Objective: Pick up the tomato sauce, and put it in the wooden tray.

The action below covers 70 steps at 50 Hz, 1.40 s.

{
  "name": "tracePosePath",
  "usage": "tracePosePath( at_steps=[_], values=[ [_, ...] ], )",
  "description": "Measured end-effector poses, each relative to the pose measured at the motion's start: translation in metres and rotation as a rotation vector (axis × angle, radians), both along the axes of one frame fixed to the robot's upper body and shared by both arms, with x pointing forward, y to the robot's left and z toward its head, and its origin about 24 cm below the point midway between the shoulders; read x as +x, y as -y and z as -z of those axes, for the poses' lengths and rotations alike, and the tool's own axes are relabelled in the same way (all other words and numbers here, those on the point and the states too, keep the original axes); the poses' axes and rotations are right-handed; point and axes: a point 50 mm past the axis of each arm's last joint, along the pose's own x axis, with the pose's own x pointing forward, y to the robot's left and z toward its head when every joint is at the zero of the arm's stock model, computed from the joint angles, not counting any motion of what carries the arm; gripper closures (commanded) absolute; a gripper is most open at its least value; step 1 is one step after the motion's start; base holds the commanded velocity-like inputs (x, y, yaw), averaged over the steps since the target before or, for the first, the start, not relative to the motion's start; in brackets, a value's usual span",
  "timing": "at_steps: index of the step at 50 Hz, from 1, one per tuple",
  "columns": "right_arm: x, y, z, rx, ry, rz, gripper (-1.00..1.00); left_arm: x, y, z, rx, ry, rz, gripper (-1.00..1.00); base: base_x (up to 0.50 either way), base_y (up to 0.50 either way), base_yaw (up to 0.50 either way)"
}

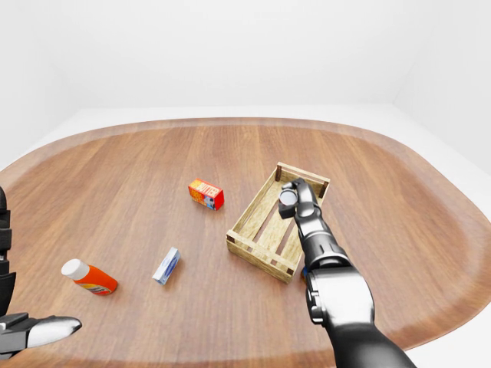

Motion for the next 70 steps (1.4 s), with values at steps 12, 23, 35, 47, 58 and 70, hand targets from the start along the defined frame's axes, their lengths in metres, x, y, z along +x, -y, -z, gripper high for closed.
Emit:
tracePosePath(
  at_steps=[12,23,35,47,58,70],
  values=[
    [-0.002,0.0,0.004,0.005,-0.013,0.002,1.0,0.0,0.0,0.0,0.0,0.002,-0.001,-1.0,0.0,0.0,0.0],
    [-0.003,-0.001,0.006,0.008,-0.02,0.0,1.0,-0.001,0.0,-0.001,0.001,0.004,-0.002,-1.0,0.0,0.0,0.0],
    [-0.004,-0.001,0.007,0.005,-0.022,-0.002,-1.0,-0.001,-0.001,-0.002,0.001,0.01,-0.004,-1.0,0.0,0.0,0.0],
    [-0.003,0.0,0.006,0.002,-0.02,0.0,-1.0,-0.001,-0.002,-0.002,0.001,0.014,-0.006,-1.0,0.0,0.0,0.0],
    [-0.004,0.001,0.007,0.003,-0.022,0.002,-1.0,0.0,-0.001,-0.002,0.001,0.01,-0.006,-1.0,0.0,0.0,0.0],
    [0.004,-0.003,-0.008,0.017,0.048,-0.023,-1.0,0.0,0.0,0.0,0.001,0.0,-0.002,-1.0,0.0,0.0,0.0]
  ],
)
